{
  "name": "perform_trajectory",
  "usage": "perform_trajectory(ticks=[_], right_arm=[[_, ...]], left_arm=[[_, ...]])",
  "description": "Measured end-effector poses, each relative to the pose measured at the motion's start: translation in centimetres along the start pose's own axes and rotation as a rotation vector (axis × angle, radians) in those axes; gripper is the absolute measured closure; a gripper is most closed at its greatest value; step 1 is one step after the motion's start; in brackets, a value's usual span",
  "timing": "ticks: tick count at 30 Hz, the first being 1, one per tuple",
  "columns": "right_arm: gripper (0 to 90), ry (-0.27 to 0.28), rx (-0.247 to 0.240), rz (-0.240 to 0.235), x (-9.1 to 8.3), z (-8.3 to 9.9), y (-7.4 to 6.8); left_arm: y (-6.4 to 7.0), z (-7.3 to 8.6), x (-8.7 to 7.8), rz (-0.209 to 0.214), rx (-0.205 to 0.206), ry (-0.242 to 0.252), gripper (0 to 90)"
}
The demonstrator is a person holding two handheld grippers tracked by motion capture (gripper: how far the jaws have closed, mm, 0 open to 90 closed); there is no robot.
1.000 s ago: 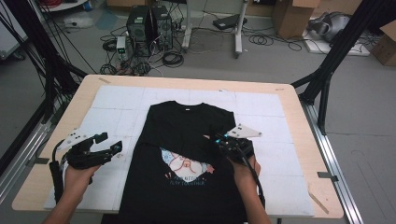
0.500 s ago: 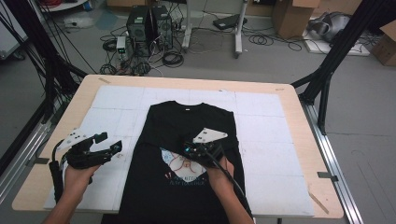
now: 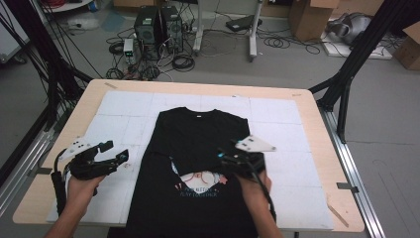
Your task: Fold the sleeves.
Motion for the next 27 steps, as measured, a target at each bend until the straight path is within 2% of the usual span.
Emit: perform_trajectory(ticks=[1,3,4,5,7,8,11,13,17,20,27], right_arm=[[35.5,0.008,0.025,0.038,-1.1,0.2,1.4],[29.4,0.003,0.055,0.086,-2.5,0.7,3.3],[28.3,0.005,0.052,0.139,-3.5,1.0,4.5],[27.2,0.018,0.042,0.168,-4.2,1.2,5.1],[20.1,0.06,0.051,0.197,-5.7,1.7,6.5],[17.8,0.08,0.074,0.21,-6.4,2.1,7.2],[15.6,0.079,0.113,0.207,-7.2,3.2,8.4],[15.5,0.063,0.114,0.199,-7.4,3.5,8.7],[15.5,0.077,0.182,0.208,-7.9,3.9,9.6],[15.5,0.079,0.204,0.214,-8.0,4.2,10.0],[15.6,0.088,0.226,0.237,-9.0,4.7,11.0]], left_arm=[[0.0,0.0,0.0,-0.001,-0.003,0.001,22.7],[-0.1,-0.2,0.0,-0.01,-0.016,0.014,22.1],[-0.1,-0.3,0.0,-0.015,-0.021,0.024,20.6],[-0.2,-0.5,0.0,-0.021,-0.02,0.036,19.3],[-0.2,-0.5,-0.1,-0.019,-0.015,0.035,18.5],[-0.2,-0.5,-0.1,-0.017,-0.01,0.035,18.5],[-0.1,-0.7,-0.3,-0.005,-0.018,0.062,18.7],[-0.2,-0.7,-0.3,0.001,-0.015,0.062,19.4],[-0.1,-0.6,-0.3,0.007,-0.023,0.059,20.1],[0.0,-0.7,-0.3,0.016,-0.013,0.062,23.7],[0.0,-0.6,0.2,0.014,-0.025,0.063,23.7]])
Point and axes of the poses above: each handheld gripper's, and its own axes: x roughly forward along the jaws, z roughly out of its underside, y roughly to its right, the point moved 5 cm from there along x, roughly forward along the jaws, and after that the axes turned 10 degrees about x, right-handed, at the moved point
